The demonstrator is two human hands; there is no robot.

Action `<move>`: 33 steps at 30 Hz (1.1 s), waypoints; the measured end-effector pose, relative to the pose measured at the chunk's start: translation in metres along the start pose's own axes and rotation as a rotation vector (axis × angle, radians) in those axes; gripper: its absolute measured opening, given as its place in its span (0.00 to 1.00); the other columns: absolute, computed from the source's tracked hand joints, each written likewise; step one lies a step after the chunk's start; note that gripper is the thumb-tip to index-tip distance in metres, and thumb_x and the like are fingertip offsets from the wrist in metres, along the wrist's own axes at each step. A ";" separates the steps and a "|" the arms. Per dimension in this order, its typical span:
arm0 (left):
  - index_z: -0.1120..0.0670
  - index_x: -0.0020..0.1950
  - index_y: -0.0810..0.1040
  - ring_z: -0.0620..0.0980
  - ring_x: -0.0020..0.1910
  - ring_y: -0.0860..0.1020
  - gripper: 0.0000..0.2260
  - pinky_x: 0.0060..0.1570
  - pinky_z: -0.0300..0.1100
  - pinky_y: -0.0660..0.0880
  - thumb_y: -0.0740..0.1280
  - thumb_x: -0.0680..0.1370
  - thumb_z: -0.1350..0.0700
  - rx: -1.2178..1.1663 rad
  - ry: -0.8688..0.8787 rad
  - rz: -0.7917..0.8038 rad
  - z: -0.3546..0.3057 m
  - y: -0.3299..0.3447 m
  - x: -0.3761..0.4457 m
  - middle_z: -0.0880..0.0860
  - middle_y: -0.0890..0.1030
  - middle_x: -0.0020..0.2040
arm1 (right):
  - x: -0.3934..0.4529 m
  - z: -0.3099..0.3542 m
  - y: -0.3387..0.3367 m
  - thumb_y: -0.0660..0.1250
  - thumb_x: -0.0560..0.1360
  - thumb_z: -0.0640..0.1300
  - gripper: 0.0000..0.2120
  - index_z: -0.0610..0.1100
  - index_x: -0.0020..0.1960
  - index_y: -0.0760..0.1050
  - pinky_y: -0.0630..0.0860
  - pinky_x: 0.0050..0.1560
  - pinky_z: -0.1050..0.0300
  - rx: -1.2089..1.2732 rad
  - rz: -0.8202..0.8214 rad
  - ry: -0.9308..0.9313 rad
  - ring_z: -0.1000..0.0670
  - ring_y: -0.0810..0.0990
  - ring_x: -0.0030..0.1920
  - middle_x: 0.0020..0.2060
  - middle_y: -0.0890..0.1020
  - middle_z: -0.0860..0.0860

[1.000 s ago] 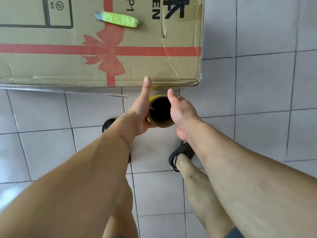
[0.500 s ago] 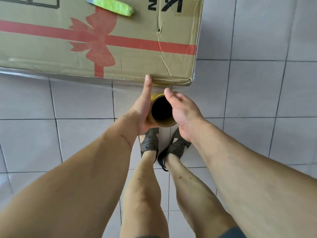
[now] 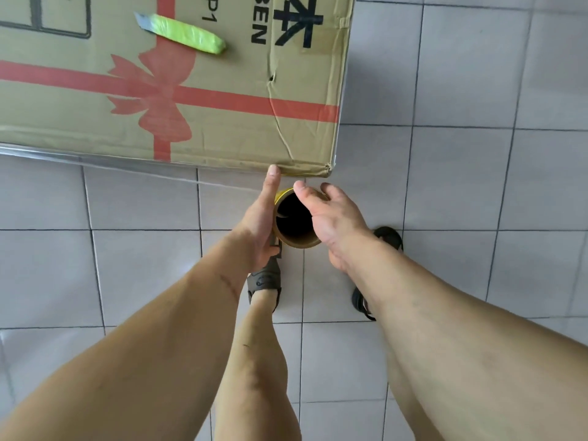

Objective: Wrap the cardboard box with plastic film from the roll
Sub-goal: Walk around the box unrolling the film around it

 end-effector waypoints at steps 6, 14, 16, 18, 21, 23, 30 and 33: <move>0.56 0.70 0.85 0.59 0.64 0.87 0.52 0.74 0.59 0.79 0.58 0.71 0.14 -0.015 0.041 -0.007 -0.007 0.022 0.000 0.59 0.89 0.62 | 0.007 -0.005 -0.021 0.61 0.79 0.65 0.27 0.50 0.71 0.73 0.69 0.63 0.56 0.053 0.097 0.017 0.54 0.74 0.66 0.67 0.77 0.54; 0.52 0.71 0.85 0.58 0.69 0.84 0.65 0.77 0.61 0.74 0.70 0.45 0.11 -0.136 0.070 -0.184 0.013 0.055 0.014 0.56 0.89 0.64 | 0.021 -0.002 -0.055 0.69 0.73 0.66 0.37 0.49 0.75 0.68 0.69 0.63 0.56 -0.115 0.151 -0.013 0.50 0.75 0.67 0.68 0.77 0.51; 0.55 0.71 0.84 0.59 0.65 0.87 0.66 0.73 0.61 0.79 0.72 0.45 0.12 -0.195 0.081 -0.139 0.006 0.063 0.014 0.58 0.89 0.63 | 0.027 0.001 -0.063 0.67 0.73 0.69 0.33 0.49 0.69 0.74 0.73 0.65 0.52 -0.108 0.173 -0.024 0.50 0.78 0.63 0.63 0.80 0.52; 0.56 0.72 0.83 0.61 0.63 0.88 0.61 0.71 0.61 0.81 0.66 0.57 0.11 -0.160 0.053 -0.067 -0.003 0.068 0.010 0.59 0.89 0.62 | 0.031 0.001 -0.068 0.63 0.73 0.70 0.33 0.49 0.68 0.74 0.73 0.66 0.50 -0.140 0.184 -0.053 0.50 0.78 0.62 0.63 0.80 0.52; 0.59 0.71 0.83 0.62 0.61 0.88 0.61 0.67 0.59 0.83 0.56 0.61 0.11 -0.067 -0.026 -0.009 -0.006 0.067 0.010 0.61 0.89 0.61 | 0.029 -0.002 -0.072 0.64 0.74 0.68 0.34 0.48 0.73 0.70 0.72 0.64 0.54 -0.224 0.221 -0.094 0.54 0.76 0.63 0.66 0.77 0.55; 0.60 0.70 0.83 0.61 0.59 0.89 0.59 0.65 0.56 0.83 0.58 0.63 0.12 -0.061 -0.021 -0.073 -0.005 0.069 0.007 0.60 0.90 0.59 | 0.025 -0.005 -0.073 0.66 0.77 0.64 0.35 0.48 0.77 0.64 0.68 0.58 0.60 -0.251 0.240 -0.079 0.56 0.72 0.61 0.65 0.73 0.55; 0.60 0.72 0.83 0.63 0.59 0.89 0.66 0.68 0.59 0.82 0.67 0.52 0.10 -0.275 0.040 -0.087 0.007 0.095 0.020 0.62 0.90 0.58 | 0.031 -0.004 -0.087 0.75 0.65 0.67 0.38 0.49 0.69 0.74 0.75 0.63 0.54 -0.136 0.202 -0.054 0.52 0.81 0.60 0.59 0.83 0.51; 0.61 0.74 0.80 0.68 0.66 0.85 0.73 0.76 0.65 0.75 0.66 0.45 0.09 -0.317 0.018 0.001 0.020 0.102 0.028 0.66 0.86 0.66 | 0.033 0.001 -0.096 0.75 0.62 0.70 0.43 0.48 0.70 0.73 0.75 0.67 0.50 -0.203 0.208 -0.071 0.51 0.81 0.61 0.61 0.82 0.51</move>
Point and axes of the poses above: each hand's wrist, its own x-axis towards the middle knuckle, its own y-axis out of the palm, z = x × y, the point moved 1 cm from there along x, towards the middle knuckle
